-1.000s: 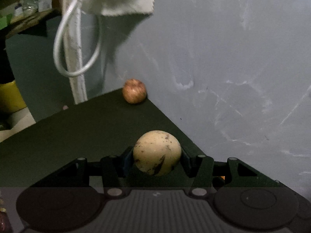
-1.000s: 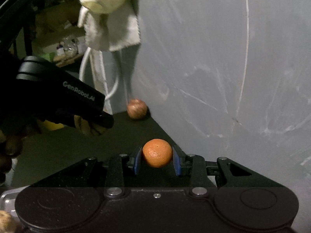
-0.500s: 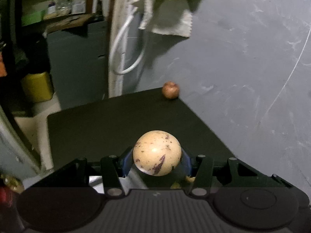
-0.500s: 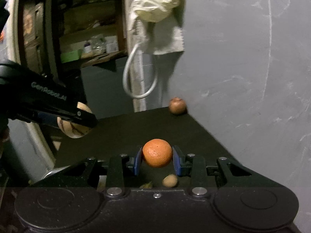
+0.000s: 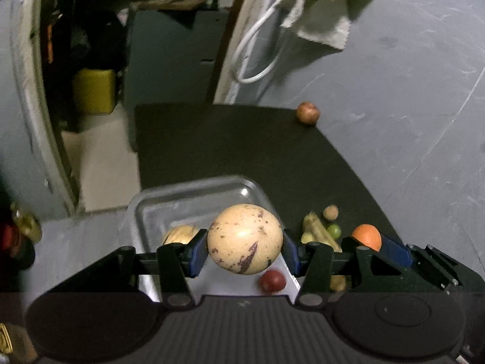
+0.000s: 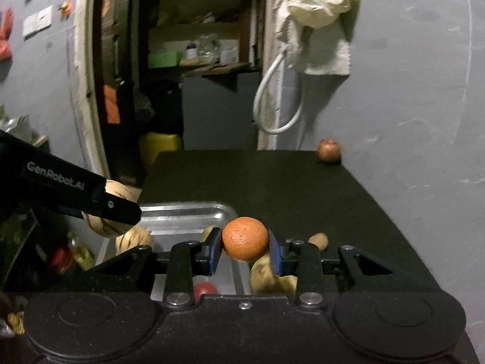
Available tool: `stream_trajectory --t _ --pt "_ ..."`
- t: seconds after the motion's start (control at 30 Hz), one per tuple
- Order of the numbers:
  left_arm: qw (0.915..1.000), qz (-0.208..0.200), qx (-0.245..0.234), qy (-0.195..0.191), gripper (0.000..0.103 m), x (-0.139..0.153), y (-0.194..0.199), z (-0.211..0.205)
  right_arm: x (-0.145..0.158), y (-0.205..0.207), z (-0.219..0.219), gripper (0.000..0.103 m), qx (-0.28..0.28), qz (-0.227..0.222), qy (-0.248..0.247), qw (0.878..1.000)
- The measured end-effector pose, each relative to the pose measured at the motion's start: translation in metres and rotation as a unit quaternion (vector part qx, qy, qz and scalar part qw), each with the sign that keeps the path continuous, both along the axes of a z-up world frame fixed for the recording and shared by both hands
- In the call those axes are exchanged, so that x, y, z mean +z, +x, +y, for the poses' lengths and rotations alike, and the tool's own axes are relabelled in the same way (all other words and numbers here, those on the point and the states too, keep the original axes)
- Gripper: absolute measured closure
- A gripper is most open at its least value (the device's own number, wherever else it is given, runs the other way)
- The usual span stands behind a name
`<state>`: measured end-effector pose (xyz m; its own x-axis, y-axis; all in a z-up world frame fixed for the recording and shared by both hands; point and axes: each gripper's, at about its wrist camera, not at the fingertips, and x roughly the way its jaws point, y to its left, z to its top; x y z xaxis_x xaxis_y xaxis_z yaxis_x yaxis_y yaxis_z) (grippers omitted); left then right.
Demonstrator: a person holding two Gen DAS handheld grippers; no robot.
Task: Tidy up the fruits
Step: 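Lower the pale yellow fruit into the tray with the left tool while the right tool releases the orange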
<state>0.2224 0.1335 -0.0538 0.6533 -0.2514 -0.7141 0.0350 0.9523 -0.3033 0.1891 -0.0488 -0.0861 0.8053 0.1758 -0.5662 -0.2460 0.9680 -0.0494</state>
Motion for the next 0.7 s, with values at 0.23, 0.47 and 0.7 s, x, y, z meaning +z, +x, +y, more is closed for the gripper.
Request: stream_trajectory --t 0.23,0.47,0.7 --pt "0.9993 0.025 0.028 -0.005 0.048 -0.024 -0.036 0.014 -0.027 -0.013 0.001 0.068 0.047 0.042 -0.014 0.998" --pt "0.9979 0.06 0.023 -0.012 0.048 -0.049 -0.059 0.008 -0.046 -0.017 0.003 0.068 0.064 0.075 -0.028 0.995" --pt "0.9956 0.09 0.027 -0.005 0.048 -0.068 -0.07 0.004 -0.057 -0.018 0.007 0.068 0.075 0.092 -0.034 0.992"
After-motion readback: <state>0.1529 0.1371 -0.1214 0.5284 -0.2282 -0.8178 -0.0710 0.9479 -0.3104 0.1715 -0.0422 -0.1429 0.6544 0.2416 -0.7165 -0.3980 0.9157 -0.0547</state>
